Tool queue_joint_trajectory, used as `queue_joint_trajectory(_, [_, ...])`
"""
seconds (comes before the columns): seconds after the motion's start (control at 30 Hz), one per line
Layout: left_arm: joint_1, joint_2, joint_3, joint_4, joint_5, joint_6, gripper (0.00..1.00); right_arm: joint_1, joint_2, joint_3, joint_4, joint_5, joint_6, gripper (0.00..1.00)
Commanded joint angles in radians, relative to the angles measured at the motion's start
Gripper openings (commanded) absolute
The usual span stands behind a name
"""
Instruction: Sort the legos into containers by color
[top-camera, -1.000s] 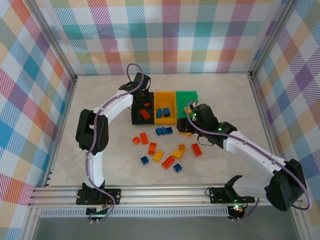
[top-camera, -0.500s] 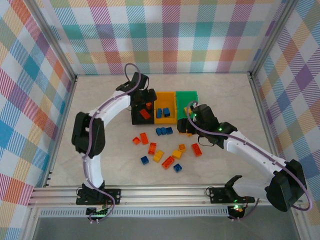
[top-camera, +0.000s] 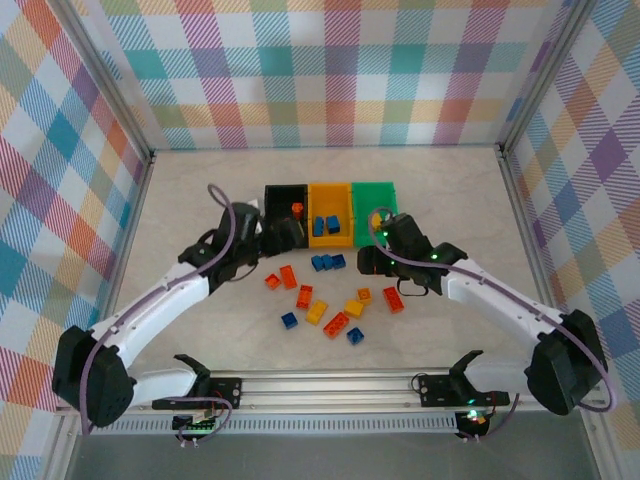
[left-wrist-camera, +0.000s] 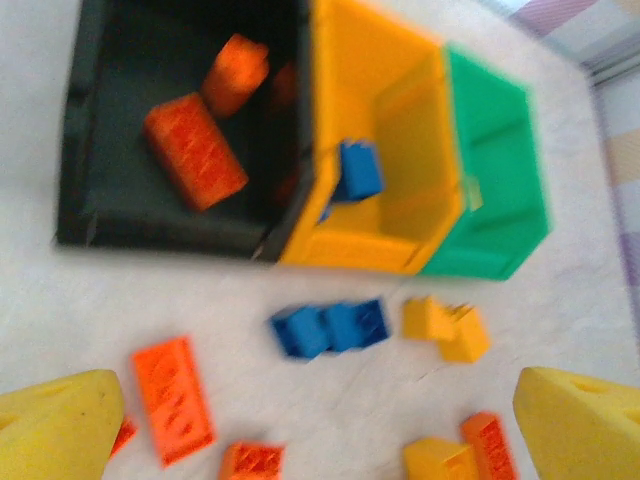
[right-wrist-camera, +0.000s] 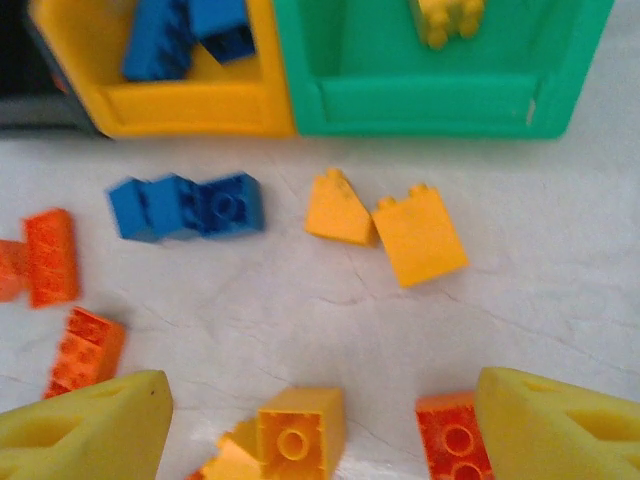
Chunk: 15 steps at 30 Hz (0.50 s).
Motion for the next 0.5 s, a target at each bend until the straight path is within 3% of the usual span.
queue_joint_trajectory(0.0, [0.001,-0.062,-0.110,0.044,0.023,-0.044,1.00,-0.018,0.072,-0.011,-0.051,0.001,0.008,0.80])
queue_joint_trajectory(0.23, [0.002,-0.094,-0.195,0.054,0.014,-0.066,1.00,-0.046,0.235,0.047,-0.020,-0.051,-0.037,0.73])
queue_joint_trajectory(0.47, [0.004,-0.097,-0.210,0.061,0.018,-0.056,1.00,0.036,0.198,0.017,0.000,-0.110,-0.057,0.80])
